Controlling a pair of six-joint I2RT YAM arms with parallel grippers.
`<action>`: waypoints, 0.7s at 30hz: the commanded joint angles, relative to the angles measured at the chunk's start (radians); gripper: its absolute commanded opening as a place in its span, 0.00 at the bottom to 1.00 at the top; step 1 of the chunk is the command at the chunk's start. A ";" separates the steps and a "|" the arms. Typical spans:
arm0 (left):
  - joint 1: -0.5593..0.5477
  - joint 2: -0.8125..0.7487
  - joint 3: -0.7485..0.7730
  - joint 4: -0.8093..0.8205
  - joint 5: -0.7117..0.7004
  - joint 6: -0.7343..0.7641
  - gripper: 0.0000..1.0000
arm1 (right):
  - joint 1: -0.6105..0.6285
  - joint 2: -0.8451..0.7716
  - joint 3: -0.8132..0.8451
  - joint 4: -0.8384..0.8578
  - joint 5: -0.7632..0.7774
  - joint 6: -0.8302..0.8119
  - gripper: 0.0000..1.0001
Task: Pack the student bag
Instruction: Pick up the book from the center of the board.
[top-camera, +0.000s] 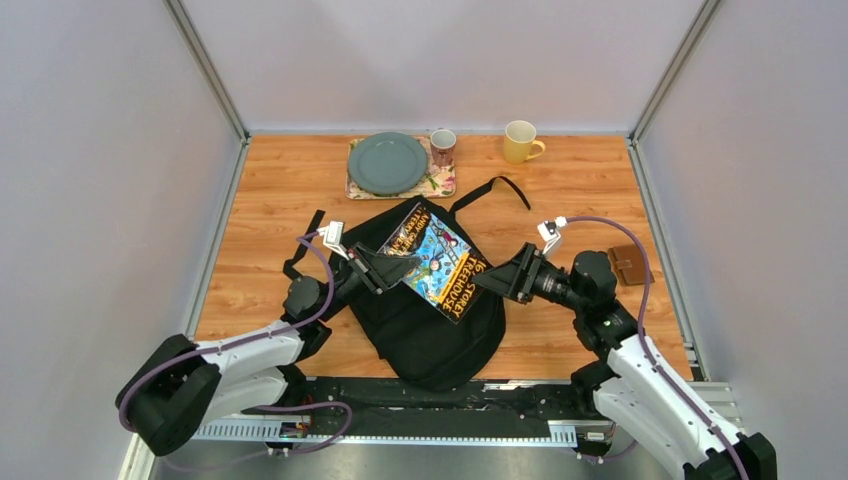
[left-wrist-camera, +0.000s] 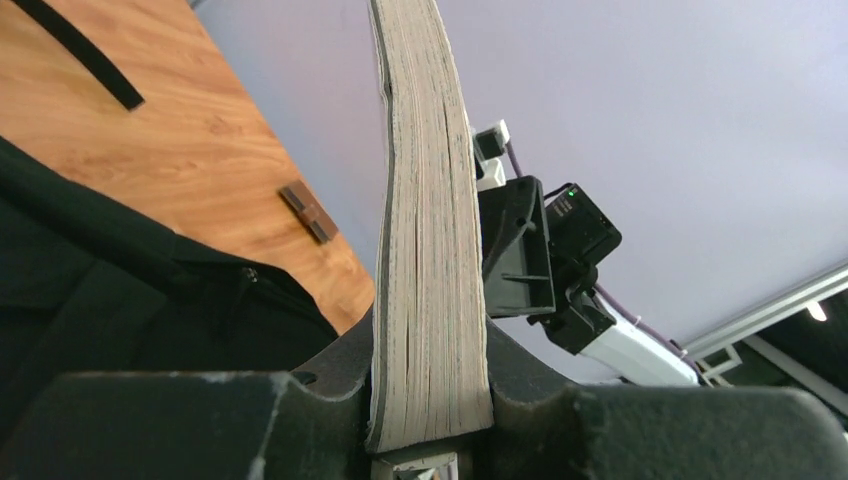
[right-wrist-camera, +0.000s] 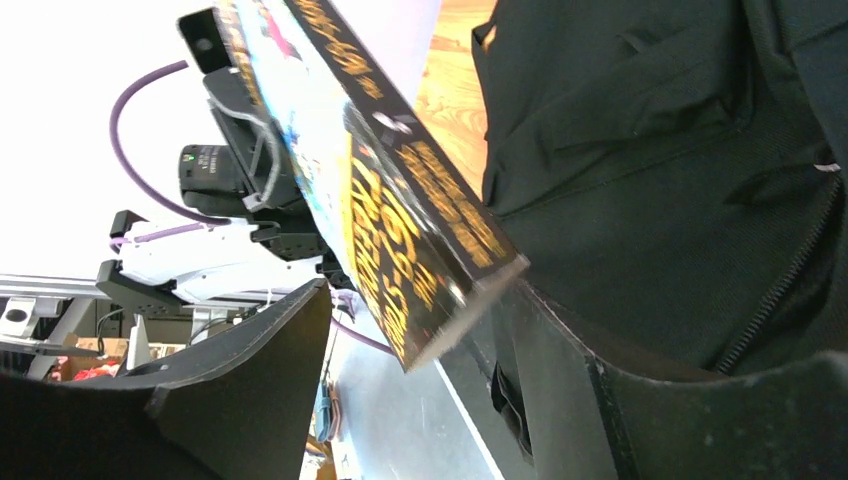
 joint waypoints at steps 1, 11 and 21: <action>0.006 0.062 0.045 0.448 0.048 -0.149 0.00 | 0.014 0.016 0.025 0.148 -0.006 0.036 0.70; 0.006 0.073 0.080 0.460 0.102 -0.123 0.00 | 0.069 0.092 -0.015 0.331 -0.023 0.113 0.70; 0.033 0.046 0.039 0.366 0.107 -0.124 0.06 | 0.077 0.051 0.002 0.281 0.015 0.081 0.00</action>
